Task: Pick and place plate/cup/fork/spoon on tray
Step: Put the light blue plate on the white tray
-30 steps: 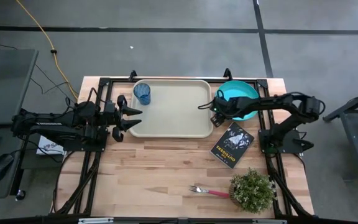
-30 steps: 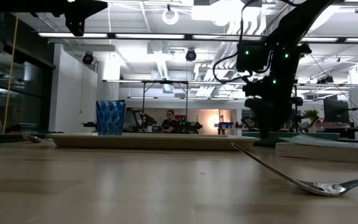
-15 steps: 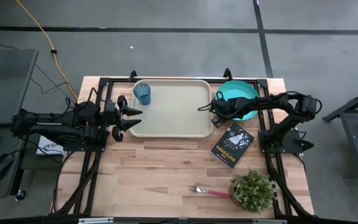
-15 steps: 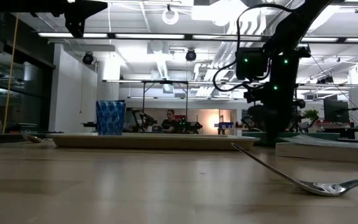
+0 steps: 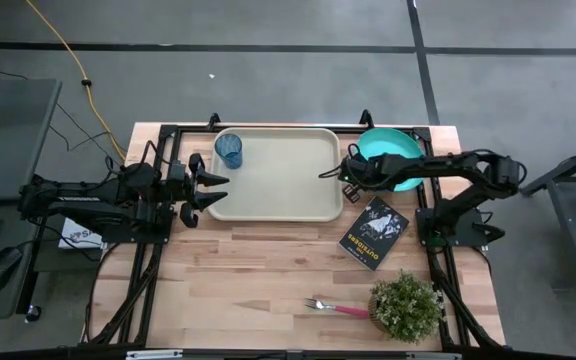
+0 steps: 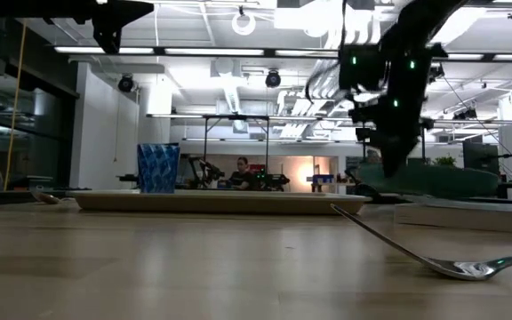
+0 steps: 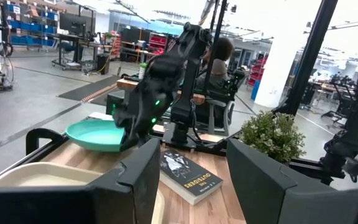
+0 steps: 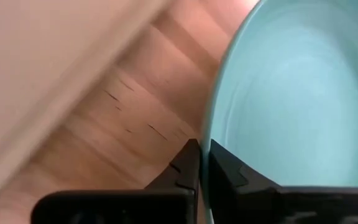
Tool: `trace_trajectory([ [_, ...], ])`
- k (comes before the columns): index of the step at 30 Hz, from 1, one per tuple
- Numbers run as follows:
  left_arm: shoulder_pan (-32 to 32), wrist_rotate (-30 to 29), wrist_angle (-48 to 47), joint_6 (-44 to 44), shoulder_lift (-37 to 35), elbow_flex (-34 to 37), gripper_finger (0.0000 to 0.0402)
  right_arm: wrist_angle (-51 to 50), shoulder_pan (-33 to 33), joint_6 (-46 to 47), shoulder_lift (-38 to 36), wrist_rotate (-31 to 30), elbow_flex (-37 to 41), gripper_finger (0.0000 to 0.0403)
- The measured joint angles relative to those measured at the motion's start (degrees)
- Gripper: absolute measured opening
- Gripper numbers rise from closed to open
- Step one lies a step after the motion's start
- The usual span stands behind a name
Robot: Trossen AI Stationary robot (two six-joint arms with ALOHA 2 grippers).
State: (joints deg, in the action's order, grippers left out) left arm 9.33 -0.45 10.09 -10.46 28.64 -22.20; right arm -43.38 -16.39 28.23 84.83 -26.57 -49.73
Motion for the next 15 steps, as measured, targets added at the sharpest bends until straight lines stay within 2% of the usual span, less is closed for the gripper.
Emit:
trace_trajectory([
  [7,0.00,0.00,0.03,-0.06,0.00,0.00,0.0168,3.34,7.66,-2.72,-1.34,-0.58,-8.81,0.0003],
  [11,0.02,0.00,0.22,-0.04,0.00,0.00,0.0168,6.73,13.23,-9.35,2.91,-0.72,-15.34,0.0002],
  [15,0.02,0.00,0.22,-0.04,0.02,0.00,0.0168,8.22,17.28,-16.98,10.34,-0.61,-22.65,0.0001],
])
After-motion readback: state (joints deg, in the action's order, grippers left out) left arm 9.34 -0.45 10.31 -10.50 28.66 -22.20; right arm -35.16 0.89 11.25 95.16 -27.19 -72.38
